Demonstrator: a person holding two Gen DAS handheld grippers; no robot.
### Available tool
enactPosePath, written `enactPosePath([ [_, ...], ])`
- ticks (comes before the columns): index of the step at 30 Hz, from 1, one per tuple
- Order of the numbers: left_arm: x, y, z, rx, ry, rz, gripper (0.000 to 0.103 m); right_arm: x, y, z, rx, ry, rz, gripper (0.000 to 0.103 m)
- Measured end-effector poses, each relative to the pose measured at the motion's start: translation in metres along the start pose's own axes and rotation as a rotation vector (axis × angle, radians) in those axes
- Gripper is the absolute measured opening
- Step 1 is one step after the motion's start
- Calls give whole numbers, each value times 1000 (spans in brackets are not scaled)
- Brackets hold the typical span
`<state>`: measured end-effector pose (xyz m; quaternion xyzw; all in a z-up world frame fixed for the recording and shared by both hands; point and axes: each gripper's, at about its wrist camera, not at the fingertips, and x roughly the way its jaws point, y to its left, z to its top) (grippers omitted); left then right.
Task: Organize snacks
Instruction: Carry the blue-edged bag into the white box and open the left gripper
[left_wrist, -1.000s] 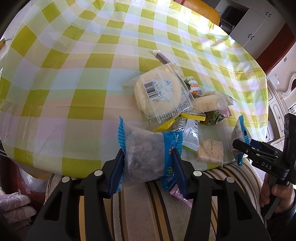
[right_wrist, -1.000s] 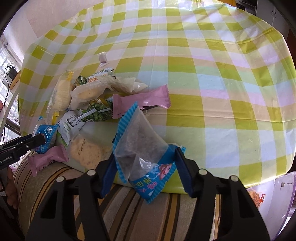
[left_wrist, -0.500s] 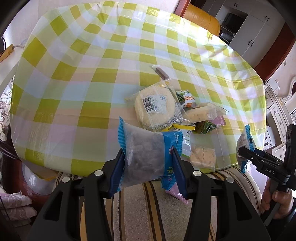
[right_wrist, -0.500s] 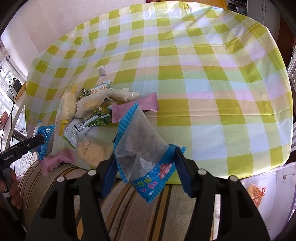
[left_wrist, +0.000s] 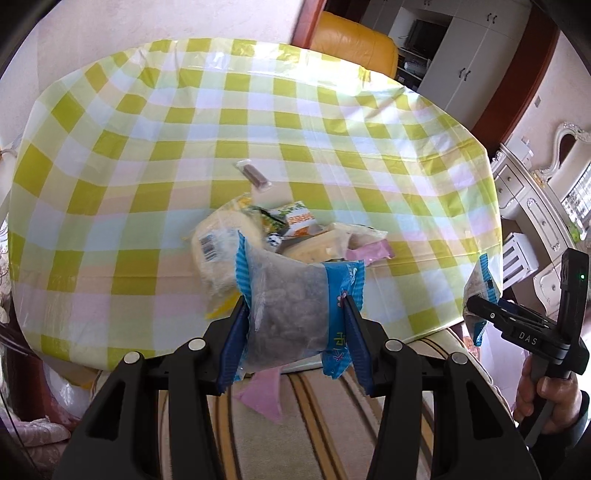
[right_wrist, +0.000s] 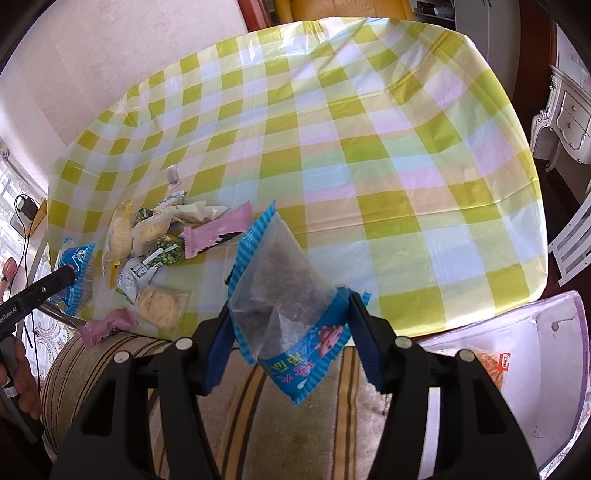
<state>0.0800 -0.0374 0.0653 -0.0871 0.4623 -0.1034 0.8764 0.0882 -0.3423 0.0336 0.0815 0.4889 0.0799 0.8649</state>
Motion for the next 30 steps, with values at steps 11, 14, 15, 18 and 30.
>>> enactPosePath([
  [11, 39, -113, -7, 186, 93, -177, 49, -23, -83, -24, 140, -14, -111, 59],
  [14, 48, -144, -13, 243, 124, -212, 49, -25, -100, -34, 170, -6, -133, 59],
  [15, 51, -155, -14, 265, 133, -225, 49, -26, -106, -38, 182, -3, -140, 59],
  [18, 58, -186, -21, 336, 165, -264, 49, -28, -122, -48, 215, 6, -158, 59],
  [30, 102, -304, -68, 667, 348, -334, 49, -25, -200, -108, 374, 84, -279, 59],
])
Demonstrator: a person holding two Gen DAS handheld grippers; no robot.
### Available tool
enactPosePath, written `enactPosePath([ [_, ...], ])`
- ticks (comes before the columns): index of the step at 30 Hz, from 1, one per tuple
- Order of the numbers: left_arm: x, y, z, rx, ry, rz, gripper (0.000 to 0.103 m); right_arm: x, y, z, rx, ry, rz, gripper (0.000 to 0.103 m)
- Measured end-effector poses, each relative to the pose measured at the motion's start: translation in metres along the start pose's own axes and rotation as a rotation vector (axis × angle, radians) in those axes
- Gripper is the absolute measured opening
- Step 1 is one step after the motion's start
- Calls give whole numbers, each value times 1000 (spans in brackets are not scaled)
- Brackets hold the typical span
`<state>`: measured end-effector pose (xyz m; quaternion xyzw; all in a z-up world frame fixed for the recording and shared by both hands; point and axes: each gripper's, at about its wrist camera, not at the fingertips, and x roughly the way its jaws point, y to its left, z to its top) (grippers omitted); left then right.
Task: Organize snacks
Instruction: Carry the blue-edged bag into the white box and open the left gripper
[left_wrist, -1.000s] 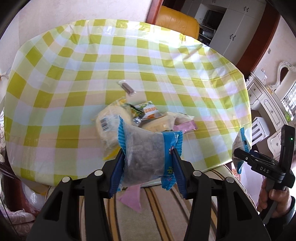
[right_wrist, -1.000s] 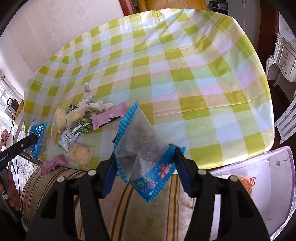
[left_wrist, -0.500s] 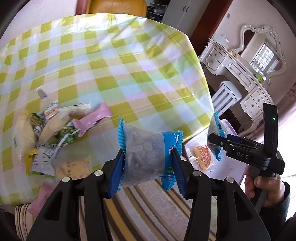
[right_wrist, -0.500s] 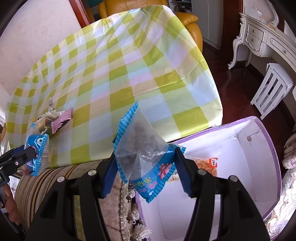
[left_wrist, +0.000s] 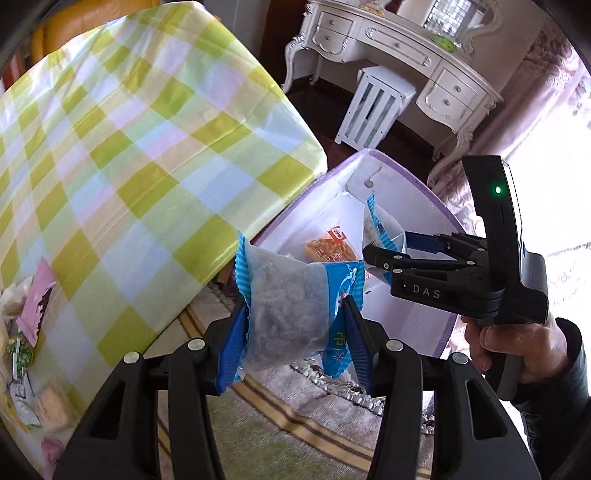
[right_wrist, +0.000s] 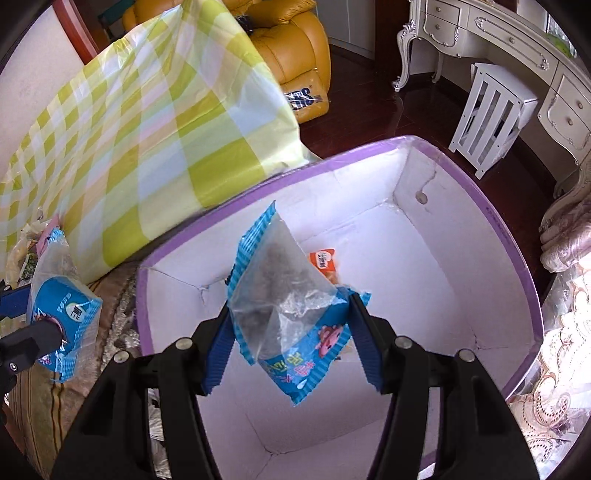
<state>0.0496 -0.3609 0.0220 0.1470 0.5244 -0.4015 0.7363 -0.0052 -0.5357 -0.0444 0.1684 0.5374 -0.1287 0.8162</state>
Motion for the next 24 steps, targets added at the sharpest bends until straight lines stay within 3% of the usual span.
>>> enactPosePath([
  [4, 34, -29, 9, 106, 102, -40, 49, 10, -26, -9, 48, 25, -42, 59],
  [9, 65, -49, 12, 165, 187, -58, 49, 21, -51, -17, 98, 51, -81, 59],
  [22, 86, -55, 12, 187, 256, -84, 50, 34, -61, -21, 126, 77, -82, 62],
  [24, 85, -53, 11, 181, 257, -84, 52, 33, -61, -19, 127, 74, -83, 68],
])
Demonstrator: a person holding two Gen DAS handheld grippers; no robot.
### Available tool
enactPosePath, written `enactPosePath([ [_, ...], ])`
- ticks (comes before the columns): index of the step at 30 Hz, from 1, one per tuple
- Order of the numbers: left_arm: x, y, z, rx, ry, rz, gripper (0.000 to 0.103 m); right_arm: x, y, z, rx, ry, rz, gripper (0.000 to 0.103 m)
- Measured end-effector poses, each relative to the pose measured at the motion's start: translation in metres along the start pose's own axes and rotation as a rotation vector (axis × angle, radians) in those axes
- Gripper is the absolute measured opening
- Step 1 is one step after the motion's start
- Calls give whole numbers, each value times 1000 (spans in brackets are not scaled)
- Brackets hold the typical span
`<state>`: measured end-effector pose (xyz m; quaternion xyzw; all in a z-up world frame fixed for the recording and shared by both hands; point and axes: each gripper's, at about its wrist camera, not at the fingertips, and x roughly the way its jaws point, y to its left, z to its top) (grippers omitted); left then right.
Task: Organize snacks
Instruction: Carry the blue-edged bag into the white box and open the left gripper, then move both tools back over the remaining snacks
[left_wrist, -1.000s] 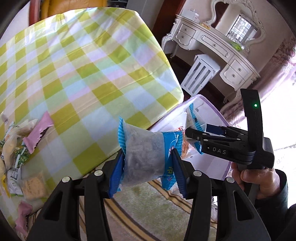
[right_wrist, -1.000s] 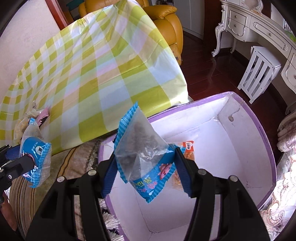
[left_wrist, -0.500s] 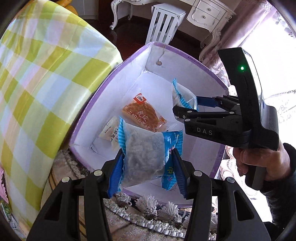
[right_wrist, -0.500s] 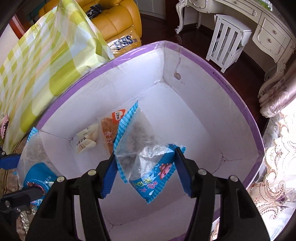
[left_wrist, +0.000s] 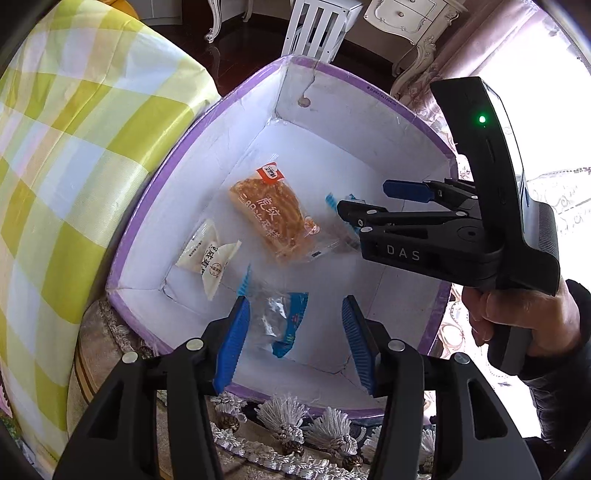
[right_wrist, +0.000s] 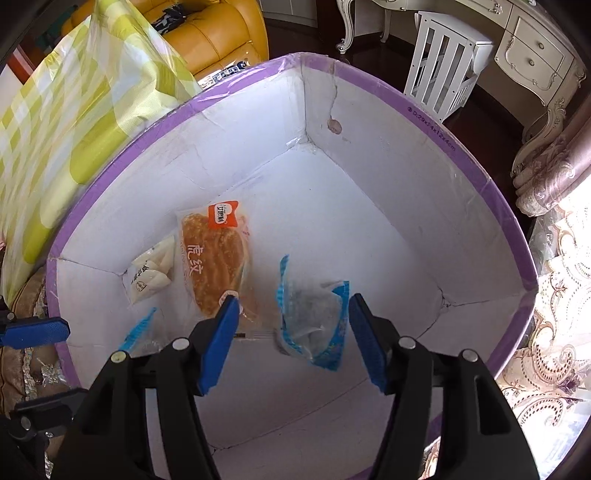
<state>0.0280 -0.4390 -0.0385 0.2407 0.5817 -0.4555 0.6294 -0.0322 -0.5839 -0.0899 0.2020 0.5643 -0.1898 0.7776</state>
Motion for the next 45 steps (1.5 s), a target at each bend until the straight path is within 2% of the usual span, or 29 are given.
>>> enactPosePath([
  [4, -4, 1, 1, -7, -37, -1, 63, -6, 2, 2, 2, -11, 13, 76],
  [9, -22, 6, -4, -50, -110, 28, 64, -17, 16, 6, -13, -34, 29, 76],
  [16, -61, 21, -20, -115, -242, 96, 64, -44, 50, 13, -58, -113, 44, 76],
  [20, -83, 40, -41, -183, -308, 124, 64, -59, 77, 15, -89, -135, 132, 76],
  [25, -113, 75, -83, -331, -390, 155, 64, -74, 132, 14, -187, -118, 205, 76],
  [34, -162, 145, -195, -644, -507, 265, 63, -93, 232, -13, -418, -73, 300, 77],
  [39, -180, 166, -245, -730, -533, 328, 63, -98, 273, -29, -519, -61, 323, 77],
  [41, -186, 173, -263, -759, -530, 382, 63, -102, 286, -36, -558, -66, 322, 77],
  [45, -192, 189, -294, -806, -519, 403, 58, -102, 311, -47, -633, -52, 319, 77],
])
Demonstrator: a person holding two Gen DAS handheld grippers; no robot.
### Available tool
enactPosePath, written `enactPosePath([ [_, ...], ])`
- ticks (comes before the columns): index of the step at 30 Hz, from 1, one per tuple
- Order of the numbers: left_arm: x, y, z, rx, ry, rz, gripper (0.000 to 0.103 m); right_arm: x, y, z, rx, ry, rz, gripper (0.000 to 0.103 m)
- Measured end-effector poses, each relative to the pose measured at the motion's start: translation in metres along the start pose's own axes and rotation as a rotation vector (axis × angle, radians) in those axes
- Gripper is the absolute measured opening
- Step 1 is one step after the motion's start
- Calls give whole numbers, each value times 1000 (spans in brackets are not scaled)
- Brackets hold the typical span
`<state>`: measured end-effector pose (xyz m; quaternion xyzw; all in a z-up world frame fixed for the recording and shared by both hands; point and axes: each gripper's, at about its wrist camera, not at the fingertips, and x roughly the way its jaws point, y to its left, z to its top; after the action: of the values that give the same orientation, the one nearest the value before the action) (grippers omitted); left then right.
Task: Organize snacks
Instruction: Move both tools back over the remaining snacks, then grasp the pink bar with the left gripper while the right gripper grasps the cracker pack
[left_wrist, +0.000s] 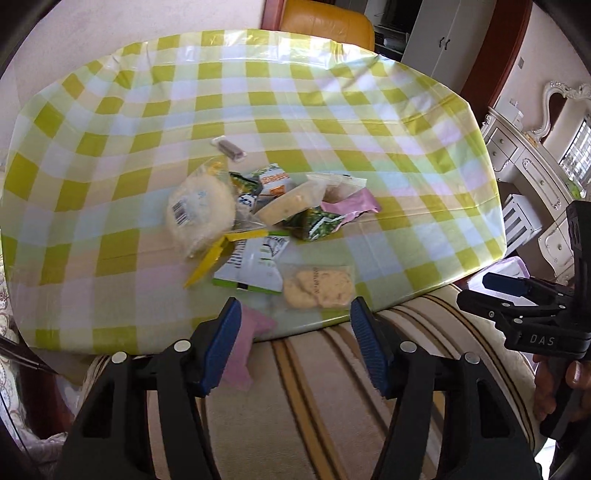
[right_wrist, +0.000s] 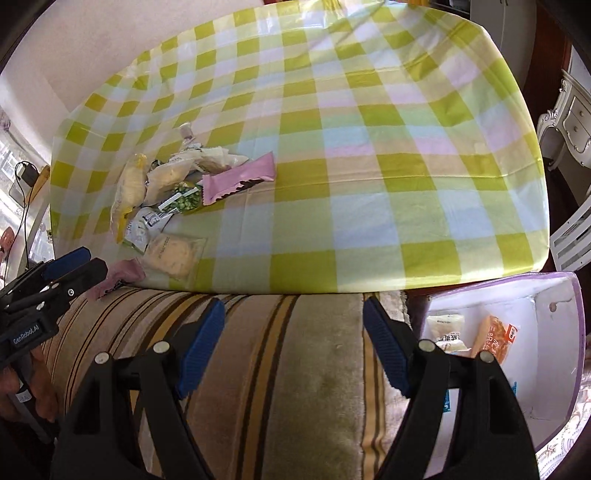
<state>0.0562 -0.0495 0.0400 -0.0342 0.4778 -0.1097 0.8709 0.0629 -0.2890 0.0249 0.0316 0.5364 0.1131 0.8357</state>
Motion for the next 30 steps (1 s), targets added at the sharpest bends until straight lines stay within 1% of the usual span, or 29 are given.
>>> enactPosePath([
  [3, 3, 17, -4, -6, 25, -3, 54, 9, 17, 3, -55, 26, -2, 77],
  [5, 6, 24, -6, 1, 47, -18, 53, 14, 29, 6, -92, 37, 2, 77],
  [8, 14, 33, -6, 8, 82, -15, 51, 22, 43, 9, -138, 55, 6, 77],
  [10, 20, 36, -6, 10, 107, -26, 46, 29, 51, 12, -168, 68, 3, 77],
  [14, 31, 34, -7, 28, 150, -29, 43, 39, 64, 19, -214, 81, 0, 77],
  [17, 40, 34, -9, 28, 182, -37, 32, 48, 73, 24, -255, 93, -7, 77],
  [20, 45, 36, -10, 26, 201, -42, 32, 56, 84, 27, -305, 108, -6, 77],
  [25, 50, 41, -11, 5, 210, -67, 31, 70, 101, 32, -386, 133, -8, 77],
  [30, 51, 43, -11, 1, 212, -72, 31, 83, 114, 39, -449, 146, -18, 77],
])
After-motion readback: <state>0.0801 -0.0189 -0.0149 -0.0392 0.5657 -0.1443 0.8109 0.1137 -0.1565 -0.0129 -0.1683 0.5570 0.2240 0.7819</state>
